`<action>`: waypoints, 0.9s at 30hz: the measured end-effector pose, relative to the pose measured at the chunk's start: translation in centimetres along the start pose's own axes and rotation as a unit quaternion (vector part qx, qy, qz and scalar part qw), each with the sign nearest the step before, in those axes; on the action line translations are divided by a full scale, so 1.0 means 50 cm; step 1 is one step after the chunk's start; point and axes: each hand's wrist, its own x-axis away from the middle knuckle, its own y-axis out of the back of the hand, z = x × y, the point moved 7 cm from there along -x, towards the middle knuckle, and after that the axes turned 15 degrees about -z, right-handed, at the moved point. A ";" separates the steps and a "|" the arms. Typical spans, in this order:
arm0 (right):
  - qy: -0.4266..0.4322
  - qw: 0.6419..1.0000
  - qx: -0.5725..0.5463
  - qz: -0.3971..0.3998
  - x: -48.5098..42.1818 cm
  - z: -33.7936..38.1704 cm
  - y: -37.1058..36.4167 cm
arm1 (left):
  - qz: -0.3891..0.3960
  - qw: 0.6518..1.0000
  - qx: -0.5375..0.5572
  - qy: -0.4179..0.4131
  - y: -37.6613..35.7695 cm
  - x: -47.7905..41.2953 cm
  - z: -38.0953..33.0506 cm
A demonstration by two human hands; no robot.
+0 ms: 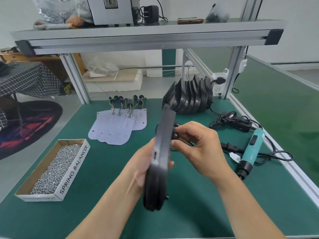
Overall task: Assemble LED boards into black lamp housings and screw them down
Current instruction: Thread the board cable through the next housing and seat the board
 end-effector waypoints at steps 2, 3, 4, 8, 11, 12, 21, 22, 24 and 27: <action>-0.056 0.996 0.013 0.062 0.009 -0.027 -0.015 | 0.017 0.998 -0.016 -0.057 -0.010 -0.011 -0.014; -0.052 0.995 0.043 0.076 0.012 -0.036 -0.015 | 0.014 0.994 -0.037 -0.103 -0.009 -0.015 -0.029; -0.052 0.995 0.063 0.059 0.013 -0.045 -0.006 | 0.007 0.988 -0.065 -0.142 -0.005 -0.015 -0.042; -0.369 0.912 -0.172 -0.055 0.044 -0.138 0.045 | -0.023 0.969 -0.091 -0.230 0.016 -0.018 -0.064; -0.464 0.839 -0.261 0.117 0.103 -0.140 -0.015 | -0.032 0.951 -0.156 -0.266 0.008 -0.013 -0.058; -0.462 0.832 -0.276 0.135 0.111 -0.133 -0.027 | -0.030 0.946 -0.170 -0.273 0.004 -0.010 -0.055; -0.488 0.820 -0.298 0.025 0.113 -0.147 -0.035 | 0.042 0.935 -0.206 -0.286 -0.026 -0.001 -0.040; -0.484 0.822 -0.300 0.016 0.112 -0.148 -0.036 | 0.042 0.936 -0.200 -0.287 -0.025 0.000 -0.040; -0.473 0.828 -0.301 0.002 0.113 -0.152 -0.037 | 0.042 0.937 -0.189 -0.290 -0.024 0.001 -0.039; -0.458 0.836 -0.302 -0.013 0.112 -0.154 -0.038 | 0.029 0.933 -0.189 -0.304 -0.025 0.003 -0.040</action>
